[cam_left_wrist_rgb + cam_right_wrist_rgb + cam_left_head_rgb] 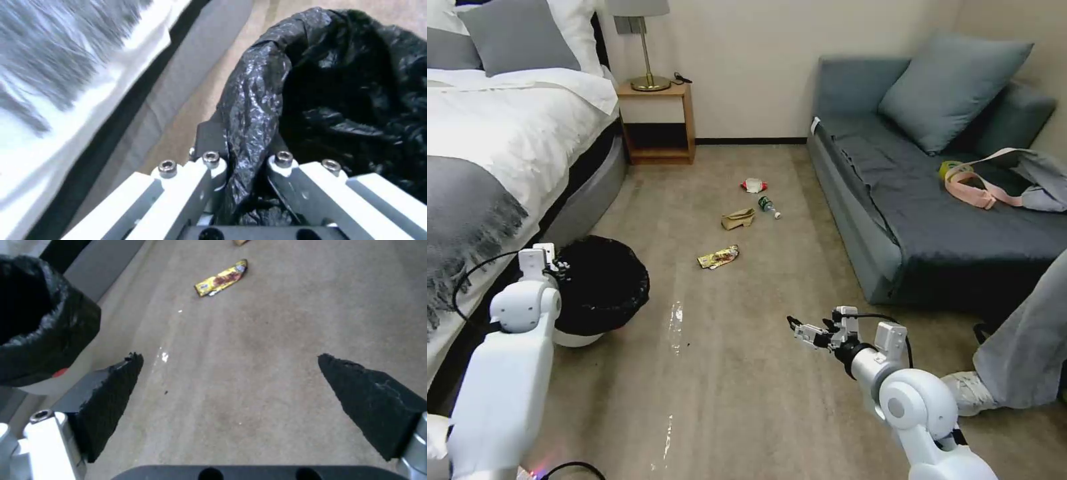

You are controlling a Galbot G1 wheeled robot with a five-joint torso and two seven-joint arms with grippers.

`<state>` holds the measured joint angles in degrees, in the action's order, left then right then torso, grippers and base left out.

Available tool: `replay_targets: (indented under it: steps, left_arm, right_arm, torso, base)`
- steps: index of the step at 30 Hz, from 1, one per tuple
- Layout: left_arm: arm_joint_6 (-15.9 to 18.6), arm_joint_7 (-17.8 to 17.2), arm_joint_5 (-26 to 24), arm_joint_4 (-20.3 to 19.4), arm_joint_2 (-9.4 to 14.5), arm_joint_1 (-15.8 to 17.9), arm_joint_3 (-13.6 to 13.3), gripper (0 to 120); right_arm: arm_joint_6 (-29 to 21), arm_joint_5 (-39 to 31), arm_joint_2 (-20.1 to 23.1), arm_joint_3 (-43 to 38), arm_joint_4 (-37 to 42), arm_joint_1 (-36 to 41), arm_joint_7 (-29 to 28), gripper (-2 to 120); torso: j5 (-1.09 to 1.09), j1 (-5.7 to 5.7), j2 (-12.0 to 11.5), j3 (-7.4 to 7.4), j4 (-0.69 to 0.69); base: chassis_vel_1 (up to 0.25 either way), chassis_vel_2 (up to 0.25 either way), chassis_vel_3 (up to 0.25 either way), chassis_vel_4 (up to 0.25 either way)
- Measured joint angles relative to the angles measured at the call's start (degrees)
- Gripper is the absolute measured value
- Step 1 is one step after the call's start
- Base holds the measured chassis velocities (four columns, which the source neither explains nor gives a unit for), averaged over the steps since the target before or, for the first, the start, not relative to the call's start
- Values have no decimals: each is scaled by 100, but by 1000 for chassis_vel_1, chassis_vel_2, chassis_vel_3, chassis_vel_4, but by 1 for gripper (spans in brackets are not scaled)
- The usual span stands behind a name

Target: Pick up the trash bin, then pick up the garbage on the floor and place it into the trash bin.

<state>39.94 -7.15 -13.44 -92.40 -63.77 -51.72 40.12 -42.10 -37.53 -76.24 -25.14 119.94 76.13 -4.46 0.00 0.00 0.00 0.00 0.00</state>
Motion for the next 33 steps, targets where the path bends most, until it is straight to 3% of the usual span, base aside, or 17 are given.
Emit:
replay_targets:
  steps: [8,13,33]
  left_arm:
    - [-4,79,298,-680,-26,-417,210,5]
    - [-60,123,469,-893,-68,-541,193,5]
    - [-151,140,373,-895,-108,-599,147,5]
  right_arm:
    - [103,0,-24,-12,6,29,119,100]
    - [150,-1,-34,-73,26,78,156,100]
    - [304,124,-130,-169,117,300,211,100]
  torso:
    - [0,0,0,0,1]
    - [0,0,0,0,0]
    - [0,0,0,0,0]
  base:
    - [0,0,0,0]
    - [0,0,0,0]
    - [0,0,0,0]
